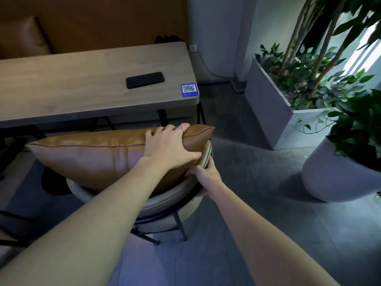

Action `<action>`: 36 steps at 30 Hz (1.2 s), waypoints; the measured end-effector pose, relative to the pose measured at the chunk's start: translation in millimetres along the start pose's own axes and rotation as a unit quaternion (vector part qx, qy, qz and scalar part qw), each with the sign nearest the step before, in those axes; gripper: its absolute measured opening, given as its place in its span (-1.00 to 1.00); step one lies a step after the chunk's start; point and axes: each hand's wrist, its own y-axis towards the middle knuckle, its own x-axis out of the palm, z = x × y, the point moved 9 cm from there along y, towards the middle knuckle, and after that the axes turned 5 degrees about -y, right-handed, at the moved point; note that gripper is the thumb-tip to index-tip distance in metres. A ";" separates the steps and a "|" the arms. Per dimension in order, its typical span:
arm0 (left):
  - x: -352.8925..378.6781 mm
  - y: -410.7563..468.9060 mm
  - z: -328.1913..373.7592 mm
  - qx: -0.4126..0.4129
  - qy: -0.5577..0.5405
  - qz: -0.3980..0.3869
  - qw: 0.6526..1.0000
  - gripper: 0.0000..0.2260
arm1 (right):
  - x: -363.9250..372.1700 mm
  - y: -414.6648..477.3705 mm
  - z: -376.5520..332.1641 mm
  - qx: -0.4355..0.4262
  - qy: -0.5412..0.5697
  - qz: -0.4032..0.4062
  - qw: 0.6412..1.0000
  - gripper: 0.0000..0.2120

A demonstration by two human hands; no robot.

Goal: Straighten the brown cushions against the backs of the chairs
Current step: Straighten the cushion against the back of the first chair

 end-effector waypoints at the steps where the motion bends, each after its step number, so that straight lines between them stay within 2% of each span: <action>1: -0.8 0.3 0.3 -0.003 0.004 0.006 1.000 -0.17 | -3.5 0.7 -1.1 -0.012 -0.008 0.016 1.000 -0.02; 3: -1.6 -0.3 0.0 -0.010 0.008 0.008 1.000 -0.19 | -6.3 -0.8 -3.8 -0.031 -0.016 0.029 0.999 -0.09; 7: -2.3 -8.8 -2.8 -0.019 -0.006 0.003 1.000 -0.23 | -4.1 -12.1 -7.7 -0.046 -0.025 0.027 0.998 -0.06; 18: -3.6 -51.6 -4.2 -0.014 -0.014 0.009 1.000 -0.25 | 6.7 -43.6 18.8 -0.032 -0.026 0.029 0.999 -0.10; 36: 0.9 -32.6 -13.8 -0.010 -0.011 0.030 0.999 -0.20 | 7.9 -22.3 13.4 -0.029 -0.017 0.010 0.999 -0.13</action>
